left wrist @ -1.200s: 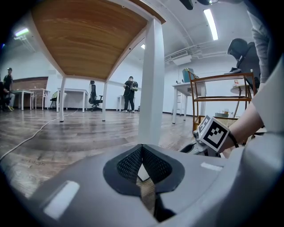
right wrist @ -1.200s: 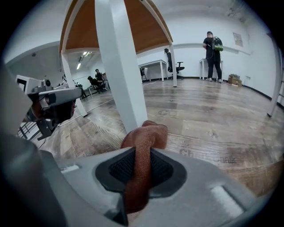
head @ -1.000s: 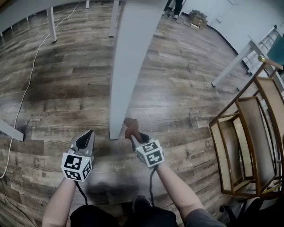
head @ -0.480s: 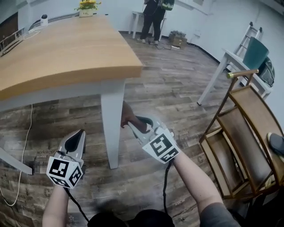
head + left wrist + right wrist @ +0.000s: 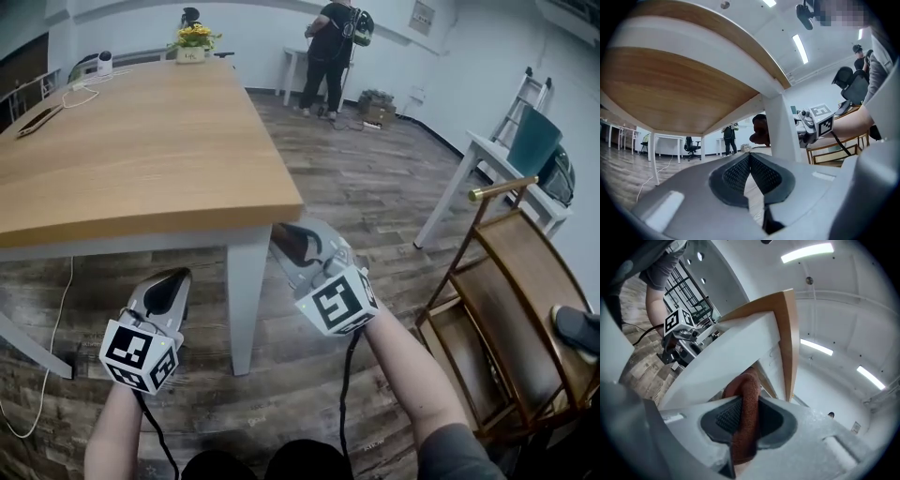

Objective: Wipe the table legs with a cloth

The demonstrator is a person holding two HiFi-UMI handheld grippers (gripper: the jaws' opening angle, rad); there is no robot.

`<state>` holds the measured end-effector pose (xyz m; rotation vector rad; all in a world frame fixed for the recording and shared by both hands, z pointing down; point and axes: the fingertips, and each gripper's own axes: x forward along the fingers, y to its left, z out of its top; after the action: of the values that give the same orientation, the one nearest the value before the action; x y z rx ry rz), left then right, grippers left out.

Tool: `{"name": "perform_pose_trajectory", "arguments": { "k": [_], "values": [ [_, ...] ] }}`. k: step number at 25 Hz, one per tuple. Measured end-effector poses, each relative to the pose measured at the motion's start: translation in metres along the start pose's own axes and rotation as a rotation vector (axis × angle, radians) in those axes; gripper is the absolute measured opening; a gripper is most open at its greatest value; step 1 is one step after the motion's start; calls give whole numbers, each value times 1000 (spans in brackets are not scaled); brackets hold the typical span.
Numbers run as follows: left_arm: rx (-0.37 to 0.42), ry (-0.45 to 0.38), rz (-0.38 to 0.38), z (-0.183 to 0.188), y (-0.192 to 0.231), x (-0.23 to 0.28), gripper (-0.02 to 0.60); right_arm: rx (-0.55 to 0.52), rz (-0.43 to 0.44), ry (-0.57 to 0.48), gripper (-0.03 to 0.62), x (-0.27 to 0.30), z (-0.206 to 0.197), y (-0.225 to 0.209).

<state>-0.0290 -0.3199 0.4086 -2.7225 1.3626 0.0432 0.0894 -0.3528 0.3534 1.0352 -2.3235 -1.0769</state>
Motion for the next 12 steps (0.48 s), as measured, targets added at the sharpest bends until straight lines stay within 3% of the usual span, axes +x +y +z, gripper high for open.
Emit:
{"name": "perform_pose_trajectory", "arguments": {
  "k": [5, 12],
  "values": [
    [-4, 9, 5, -6, 5, 1, 20, -53, -3, -11, 66, 2, 14, -1],
    [-83, 85, 17, -63, 5, -5, 20, -43, 64, 40, 66, 5, -30, 52]
  ]
}}
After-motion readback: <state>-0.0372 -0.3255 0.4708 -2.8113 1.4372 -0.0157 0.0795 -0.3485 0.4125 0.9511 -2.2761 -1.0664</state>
